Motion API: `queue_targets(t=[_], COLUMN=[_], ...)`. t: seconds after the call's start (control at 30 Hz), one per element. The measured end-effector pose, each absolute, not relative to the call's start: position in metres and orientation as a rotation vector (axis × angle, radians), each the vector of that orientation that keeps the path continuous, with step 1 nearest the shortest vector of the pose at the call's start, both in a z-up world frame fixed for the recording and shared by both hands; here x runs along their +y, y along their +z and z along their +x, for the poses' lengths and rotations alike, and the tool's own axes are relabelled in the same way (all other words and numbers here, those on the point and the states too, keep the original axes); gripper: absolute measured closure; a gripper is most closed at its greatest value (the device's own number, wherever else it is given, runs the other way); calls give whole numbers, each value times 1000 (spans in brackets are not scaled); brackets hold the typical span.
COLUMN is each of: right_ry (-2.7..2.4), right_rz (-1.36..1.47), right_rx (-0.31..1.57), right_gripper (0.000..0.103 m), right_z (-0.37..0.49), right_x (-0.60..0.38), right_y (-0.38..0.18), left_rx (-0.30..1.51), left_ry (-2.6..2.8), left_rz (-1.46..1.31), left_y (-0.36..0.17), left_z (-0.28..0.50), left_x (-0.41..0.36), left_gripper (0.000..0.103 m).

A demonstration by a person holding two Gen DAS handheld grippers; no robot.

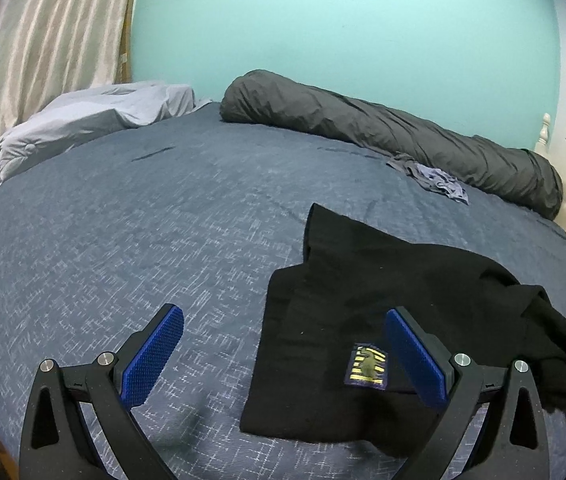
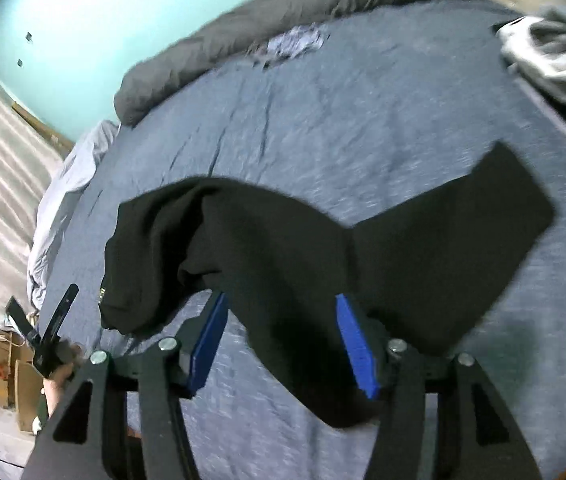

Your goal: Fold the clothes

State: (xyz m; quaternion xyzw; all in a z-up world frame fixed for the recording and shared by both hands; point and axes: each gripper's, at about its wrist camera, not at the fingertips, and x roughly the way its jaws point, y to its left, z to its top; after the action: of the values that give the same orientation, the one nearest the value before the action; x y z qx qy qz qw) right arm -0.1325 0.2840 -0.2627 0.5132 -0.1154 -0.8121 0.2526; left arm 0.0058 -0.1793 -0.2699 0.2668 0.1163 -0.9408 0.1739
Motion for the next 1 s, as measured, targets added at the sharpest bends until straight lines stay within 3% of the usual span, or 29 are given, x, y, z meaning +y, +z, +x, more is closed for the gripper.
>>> queue_targets(t=[0.17, 0.2, 0.23, 0.33, 0.67, 0.77, 1.0], right_ry=[-2191, -2183, -2190, -2206, -2111, -2001, -1842], right_rz=[1409, 1410, 1406, 1373, 1135, 1162, 1380], right_rx=[-93, -58, -25, 3, -39, 53, 41], right_gripper=[46, 50, 64, 93, 95, 95, 94], right_z=[-142, -142, -141, -139, -83, -57, -43], right_x=[230, 223, 221, 221, 222, 202, 186], right_y=[-283, -287, -290, -293, -245, -259, -329], left_rx=[303, 304, 305, 318, 332, 337, 332], left_ry=[-2676, -2675, -2674, -2666, -2664, -2663, -2659], left_rz=[763, 761, 759, 760, 753, 756, 761], left_y=[-271, -271, -271, -272, -271, -271, -273], left_z=[6, 6, 6, 8, 9, 10, 12], left_x=[-179, -181, -183, -188, -189, -189, -191], left_gripper=[0, 0, 0, 0, 0, 0, 0])
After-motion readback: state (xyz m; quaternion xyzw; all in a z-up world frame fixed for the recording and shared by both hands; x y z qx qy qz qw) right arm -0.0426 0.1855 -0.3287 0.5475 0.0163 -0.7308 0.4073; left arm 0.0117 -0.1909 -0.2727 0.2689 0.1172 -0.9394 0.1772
